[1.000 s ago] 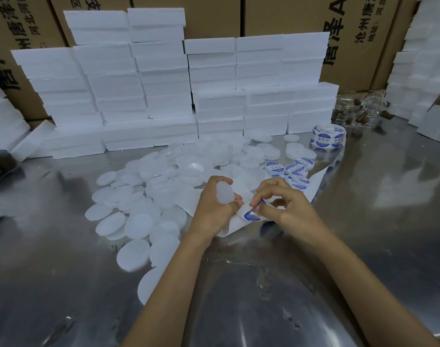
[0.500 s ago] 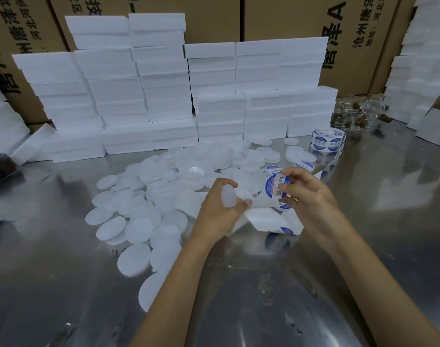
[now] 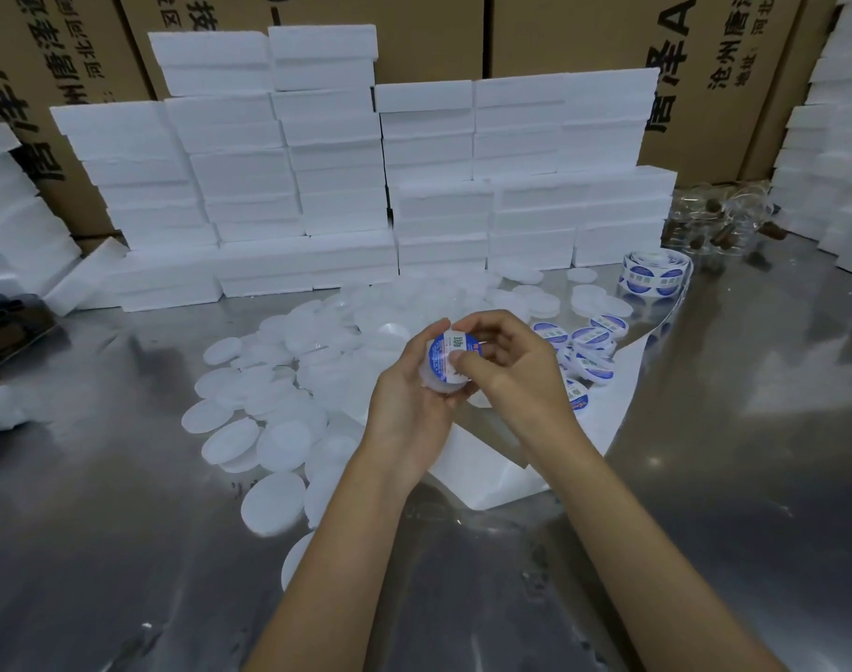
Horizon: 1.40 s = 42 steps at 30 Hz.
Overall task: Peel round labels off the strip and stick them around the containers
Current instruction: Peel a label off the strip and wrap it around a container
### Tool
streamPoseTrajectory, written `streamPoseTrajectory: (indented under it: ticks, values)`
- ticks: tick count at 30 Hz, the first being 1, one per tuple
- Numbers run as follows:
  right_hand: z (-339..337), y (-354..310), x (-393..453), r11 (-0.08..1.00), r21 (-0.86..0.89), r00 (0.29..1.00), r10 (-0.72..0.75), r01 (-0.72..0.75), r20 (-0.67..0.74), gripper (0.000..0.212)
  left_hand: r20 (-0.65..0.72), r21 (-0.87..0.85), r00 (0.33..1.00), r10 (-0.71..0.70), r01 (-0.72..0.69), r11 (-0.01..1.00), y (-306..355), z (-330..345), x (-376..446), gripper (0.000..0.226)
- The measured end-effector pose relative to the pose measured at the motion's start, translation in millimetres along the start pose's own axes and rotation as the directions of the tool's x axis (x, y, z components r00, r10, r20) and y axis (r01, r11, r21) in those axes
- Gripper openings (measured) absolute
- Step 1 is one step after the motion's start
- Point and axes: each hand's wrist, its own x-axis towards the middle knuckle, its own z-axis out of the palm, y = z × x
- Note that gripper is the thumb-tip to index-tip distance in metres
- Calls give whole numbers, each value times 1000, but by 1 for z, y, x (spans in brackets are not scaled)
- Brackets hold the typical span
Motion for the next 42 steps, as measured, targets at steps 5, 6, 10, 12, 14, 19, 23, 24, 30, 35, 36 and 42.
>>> streamPoseTrajectory:
  ticks: [5, 6, 10, 12, 14, 19, 23, 24, 30, 35, 36, 42]
  values:
    - [-2, 2, -2, 991, -127, 999, -48, 46, -14, 28, 65, -61, 998, -12, 16, 998, 0, -2, 0, 38]
    - [-3, 2, -3, 990, -136, 999, -49, 47, -16, 28, 71, -65, 997, -10, 15, 998, 0, -1, 0, 41]
    - [-3, 4, -2, 985, -170, 999, -38, 33, -29, 29, 81, -56, 997, -19, 24, 998, -2, 1, -1, 40]
    - [-3, 5, -2, 983, -182, 998, -43, 36, -35, 30, 83, -55, 996, -25, 30, 998, -2, 2, 0, 40]
    - [-2, 5, -3, 981, -187, 997, -60, 52, -38, 30, 90, -55, 996, -20, 25, 998, -2, 4, -2, 44]
    - [-1, 4, -5, 971, -214, 991, -122, 108, -49, 30, 107, -23, 994, -6, 9, 1000, -4, 5, -2, 37]
    - [1, 9, -7, 922, -347, 979, -199, 174, -37, 25, 96, -4, 995, -14, 15, 1000, -5, 6, -2, 31]
    - [2, 11, -8, 895, -400, 972, -231, 199, -32, 24, 97, 4, 995, -14, 14, 1000, -5, 6, -2, 29]
    - [-3, 19, -6, 760, -618, 948, -309, 201, -72, 45, 78, -3, 997, -4, 4, 1000, -3, 4, -2, 31]
    - [-8, 22, -8, 670, -733, 933, -330, 122, -146, 51, 39, -111, 999, -25, 29, 993, -5, 5, 0, 29]
    - [-8, 23, -8, 619, -778, 934, -330, 108, -133, 49, 45, -124, 999, -20, 25, 992, -4, 5, 0, 28]
    - [-6, 24, -11, 480, -870, 954, -297, 111, -42, 52, 147, -95, 989, -25, 39, 995, -5, 11, -4, 32]
